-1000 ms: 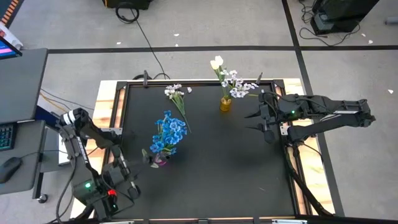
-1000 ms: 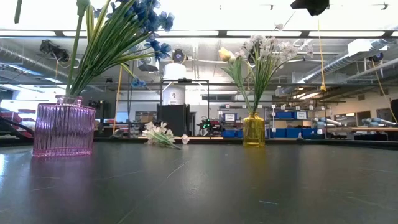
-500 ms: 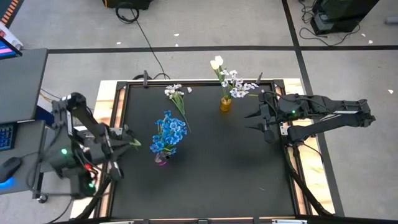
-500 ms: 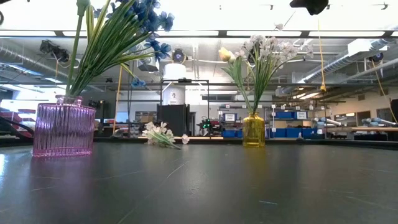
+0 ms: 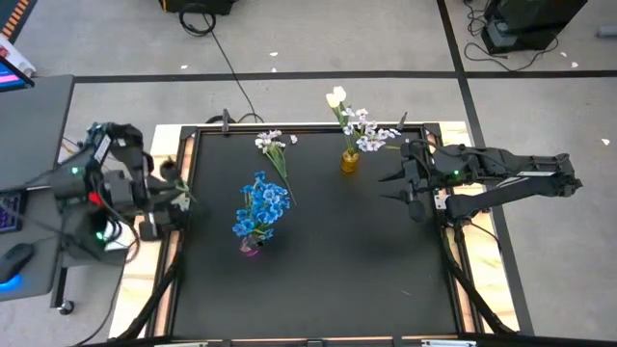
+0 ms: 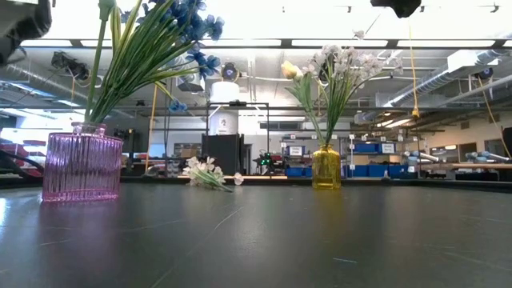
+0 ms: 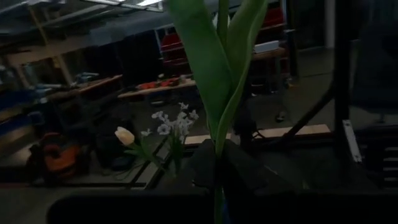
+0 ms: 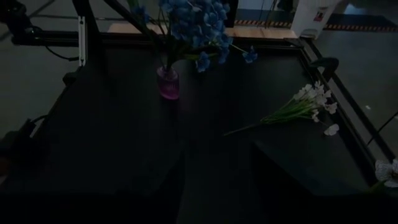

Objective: Sort flowers into vase by color
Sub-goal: Put the black tulip into the violet vase

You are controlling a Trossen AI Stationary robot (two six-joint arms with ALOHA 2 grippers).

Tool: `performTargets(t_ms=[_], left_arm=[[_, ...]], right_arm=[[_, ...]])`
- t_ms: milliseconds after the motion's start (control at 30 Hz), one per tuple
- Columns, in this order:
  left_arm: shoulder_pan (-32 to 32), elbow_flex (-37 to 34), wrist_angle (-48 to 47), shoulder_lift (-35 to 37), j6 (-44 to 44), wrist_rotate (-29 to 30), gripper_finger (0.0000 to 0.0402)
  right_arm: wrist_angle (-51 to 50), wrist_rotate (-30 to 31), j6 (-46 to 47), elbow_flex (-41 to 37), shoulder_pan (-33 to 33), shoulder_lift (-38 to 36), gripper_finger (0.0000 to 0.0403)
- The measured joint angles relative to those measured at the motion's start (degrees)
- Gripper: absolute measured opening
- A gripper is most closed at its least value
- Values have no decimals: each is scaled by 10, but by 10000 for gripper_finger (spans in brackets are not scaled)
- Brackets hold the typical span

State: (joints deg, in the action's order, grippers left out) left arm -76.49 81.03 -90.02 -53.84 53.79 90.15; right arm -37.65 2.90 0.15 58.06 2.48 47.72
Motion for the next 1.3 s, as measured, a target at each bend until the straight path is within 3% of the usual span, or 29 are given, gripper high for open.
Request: performTargets(t_ms=[400, 733, 1000, 1300], left_arm=[[-199, -151, -2, 205, -13, -7, 20], [-234, -221, 1, 194, 22, -1, 20], [-242, -300, 0, 193, 156, -3, 20], [-353, -344, 2, 194, 235, -1, 20]], right_arm=[[34, 1, 20, 0, 0, 0, 190], [34, 35, 60, 0, 0, 0, 190], [54, 35, 74, 0, 0, 21, 190], [90, 31, 73, 0, 0, 81, 190]])
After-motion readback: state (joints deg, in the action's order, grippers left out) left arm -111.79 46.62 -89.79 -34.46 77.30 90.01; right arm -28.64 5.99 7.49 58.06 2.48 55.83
